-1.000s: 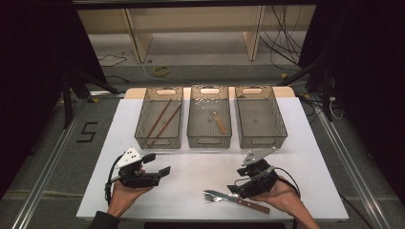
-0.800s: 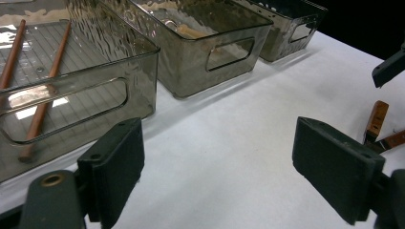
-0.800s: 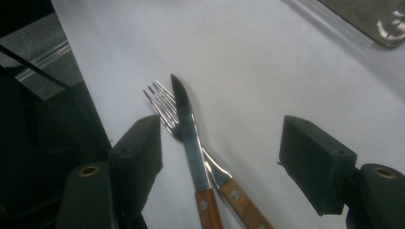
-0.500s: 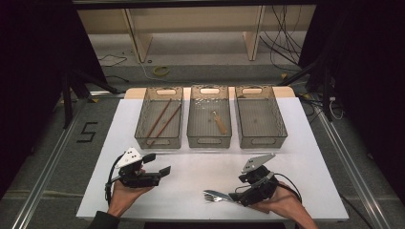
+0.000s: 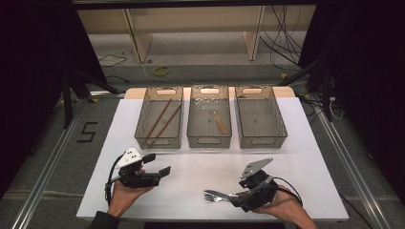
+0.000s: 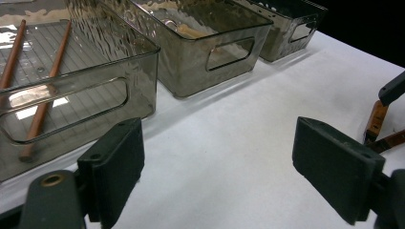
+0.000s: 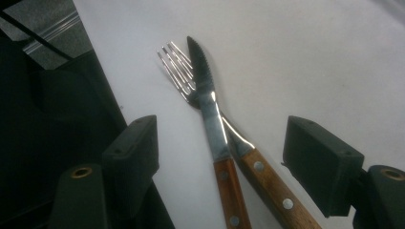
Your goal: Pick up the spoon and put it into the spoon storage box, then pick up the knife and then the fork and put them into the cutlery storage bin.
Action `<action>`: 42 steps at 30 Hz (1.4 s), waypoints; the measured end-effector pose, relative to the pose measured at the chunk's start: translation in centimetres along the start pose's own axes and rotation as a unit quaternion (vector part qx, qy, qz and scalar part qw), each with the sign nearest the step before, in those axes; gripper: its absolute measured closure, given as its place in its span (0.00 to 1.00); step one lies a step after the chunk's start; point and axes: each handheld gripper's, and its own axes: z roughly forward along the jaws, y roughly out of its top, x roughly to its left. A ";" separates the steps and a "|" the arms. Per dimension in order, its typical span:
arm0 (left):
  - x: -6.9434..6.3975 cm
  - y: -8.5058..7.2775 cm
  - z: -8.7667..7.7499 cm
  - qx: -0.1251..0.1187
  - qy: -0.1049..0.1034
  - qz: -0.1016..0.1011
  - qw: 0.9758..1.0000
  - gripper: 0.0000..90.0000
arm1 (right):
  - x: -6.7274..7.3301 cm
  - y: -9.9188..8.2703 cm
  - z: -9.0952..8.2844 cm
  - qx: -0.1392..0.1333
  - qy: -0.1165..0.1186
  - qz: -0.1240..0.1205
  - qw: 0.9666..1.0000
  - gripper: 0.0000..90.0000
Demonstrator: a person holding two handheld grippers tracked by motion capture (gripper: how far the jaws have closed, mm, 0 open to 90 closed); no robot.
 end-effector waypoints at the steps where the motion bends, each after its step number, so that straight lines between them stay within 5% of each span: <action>1: 0.0 0.0 0.0 0.000 0.000 0.000 1.000 0.19 | 0.0 -0.1 0.0 0.003 0.001 -0.003 1.000 0.32; 30: -0.1 -0.1 -0.1 0.002 -0.003 0.006 1.000 0.20 | 1.2 -1.1 1.0 0.081 -0.026 -0.038 0.996 0.70; 42: -0.1 -0.1 -0.1 0.002 -0.003 0.006 1.000 0.20 | 1.4 -1.4 2.0 0.122 -0.064 -0.072 0.988 0.71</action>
